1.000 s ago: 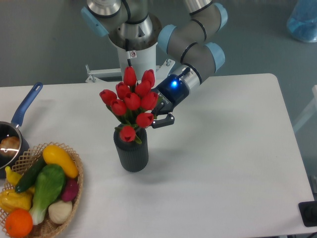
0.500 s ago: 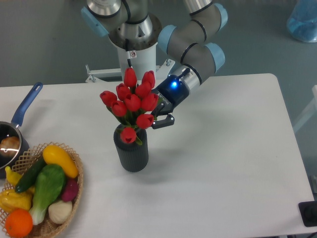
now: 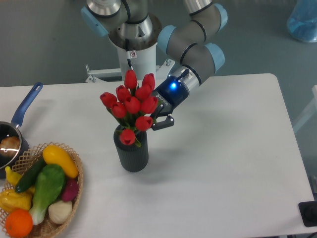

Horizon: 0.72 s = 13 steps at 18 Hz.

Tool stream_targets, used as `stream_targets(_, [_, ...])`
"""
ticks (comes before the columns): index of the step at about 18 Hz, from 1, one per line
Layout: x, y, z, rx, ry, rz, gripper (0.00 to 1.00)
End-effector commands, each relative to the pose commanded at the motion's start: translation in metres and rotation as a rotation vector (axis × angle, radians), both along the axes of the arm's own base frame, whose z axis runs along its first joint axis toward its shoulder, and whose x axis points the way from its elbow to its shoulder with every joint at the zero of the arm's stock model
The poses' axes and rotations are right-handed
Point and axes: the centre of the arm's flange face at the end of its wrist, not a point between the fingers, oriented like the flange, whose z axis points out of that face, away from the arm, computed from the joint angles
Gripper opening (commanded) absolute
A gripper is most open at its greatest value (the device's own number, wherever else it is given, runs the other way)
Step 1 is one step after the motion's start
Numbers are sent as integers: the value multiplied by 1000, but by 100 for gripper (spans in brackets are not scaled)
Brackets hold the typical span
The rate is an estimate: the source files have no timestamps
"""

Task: Insert the flowers into the vase
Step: 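Lower the tulip stems down into the vase, then open the gripper to release the tulips in the vase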

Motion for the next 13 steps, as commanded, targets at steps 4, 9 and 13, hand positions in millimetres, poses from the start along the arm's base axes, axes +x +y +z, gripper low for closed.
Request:
stream_targets(4, [0,0,-2,-27,11,0,39])
stream_targets(9, [0,0,-3,-31,10,0,39])
stream_targets(13, [0,0,-6,-67,30,1,47])
